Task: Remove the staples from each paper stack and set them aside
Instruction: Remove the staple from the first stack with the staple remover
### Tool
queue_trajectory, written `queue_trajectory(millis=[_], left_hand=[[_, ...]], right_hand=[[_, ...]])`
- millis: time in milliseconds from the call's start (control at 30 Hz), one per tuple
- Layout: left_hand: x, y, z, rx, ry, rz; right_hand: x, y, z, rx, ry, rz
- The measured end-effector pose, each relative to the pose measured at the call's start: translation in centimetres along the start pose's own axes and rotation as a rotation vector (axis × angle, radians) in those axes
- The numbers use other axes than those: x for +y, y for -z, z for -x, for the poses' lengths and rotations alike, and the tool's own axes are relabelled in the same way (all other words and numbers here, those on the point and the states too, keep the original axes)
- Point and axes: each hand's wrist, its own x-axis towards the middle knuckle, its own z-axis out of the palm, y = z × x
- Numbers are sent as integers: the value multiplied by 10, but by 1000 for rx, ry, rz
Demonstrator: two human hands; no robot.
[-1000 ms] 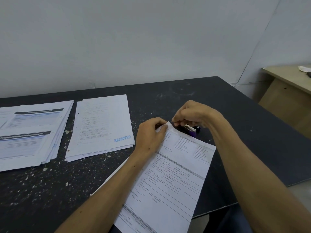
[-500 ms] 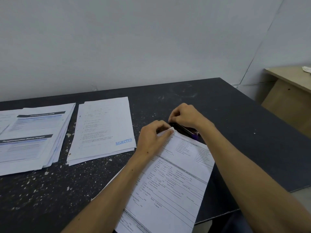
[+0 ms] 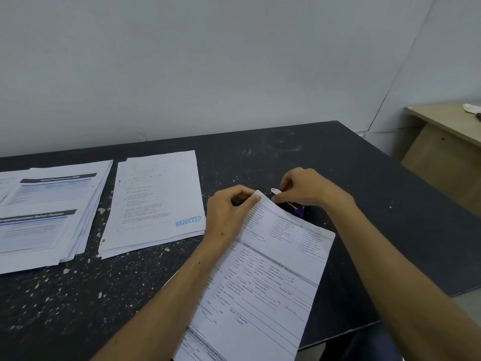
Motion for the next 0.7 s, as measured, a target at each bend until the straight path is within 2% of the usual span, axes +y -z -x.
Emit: queue_trajectory(millis=[100,200,267,367,467,567,700], left_hand=[[-1,1,-2,12,12,6],[0,1,-1,-17,10,-11],[1,1,0,-25,14,-25],[1,1,-1,-22,17,-39],[2,0,-1,-14,12,-48],[1,1,-1,-15,7,-34],[1,3,-2,-33,-3,-11]], right_hand=[[-1,-1,7,12,-20,114],[-1,1,15,103,-16,70],[-1,-1,19,219,11,-66],[-4,-9,21,390,10,-422],[-9,-17,19,435,-68,-754],[-10,-27,17,458,-96,-840],[-17,-42,14,601,-117,-876]])
